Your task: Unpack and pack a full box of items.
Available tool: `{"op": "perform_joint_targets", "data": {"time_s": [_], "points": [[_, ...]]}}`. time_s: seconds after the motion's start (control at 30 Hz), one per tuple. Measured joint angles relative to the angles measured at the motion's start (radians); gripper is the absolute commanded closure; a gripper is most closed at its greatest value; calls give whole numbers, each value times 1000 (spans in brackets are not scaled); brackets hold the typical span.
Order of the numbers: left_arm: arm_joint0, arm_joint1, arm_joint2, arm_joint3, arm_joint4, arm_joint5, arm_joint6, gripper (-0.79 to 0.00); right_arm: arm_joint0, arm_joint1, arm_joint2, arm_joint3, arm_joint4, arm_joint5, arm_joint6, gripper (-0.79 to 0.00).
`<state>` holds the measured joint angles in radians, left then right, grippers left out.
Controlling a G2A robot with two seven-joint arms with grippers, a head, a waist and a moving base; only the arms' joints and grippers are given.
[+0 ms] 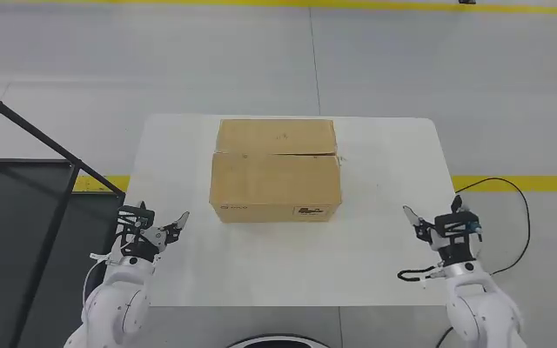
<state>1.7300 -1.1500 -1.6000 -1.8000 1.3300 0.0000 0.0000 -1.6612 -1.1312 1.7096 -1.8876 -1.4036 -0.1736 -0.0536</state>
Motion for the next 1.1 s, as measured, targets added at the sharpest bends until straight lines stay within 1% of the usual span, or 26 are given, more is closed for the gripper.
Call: {"op": "perform_joint_targets", "data": {"time_s": [0.03,0.17,0.23,0.3,0.6,0.7,0.8,0.97,1.1], "points": [[0,0,0,0,0,0,0,-785,19,4,13,-5,-25,-29,-12,-785],[0,0,0,0,0,0,0,-785,105,12,24,6,-83,-93,-65,-785],[0,0,0,0,0,0,0,-785,154,16,15,23,-131,-123,-118,-785],[0,0,0,0,0,0,0,-785,164,17,13,28,-141,-125,-136,-785],[0,0,0,0,0,0,0,-785,171,18,12,18,-150,-129,-139,-785],[0,0,0,0,0,0,0,-785,233,26,0,15,-220,-172,-225,-785],[0,0,0,0,0,0,0,-785,311,34,-34,73,-352,-197,-342,-785],[0,0,0,0,0,0,0,-785,451,42,-108,187,-536,-167,-502,-785],[0,0,0,0,0,0,0,-785,549,43,-183,271,-658,-107,-598,-785]]}}
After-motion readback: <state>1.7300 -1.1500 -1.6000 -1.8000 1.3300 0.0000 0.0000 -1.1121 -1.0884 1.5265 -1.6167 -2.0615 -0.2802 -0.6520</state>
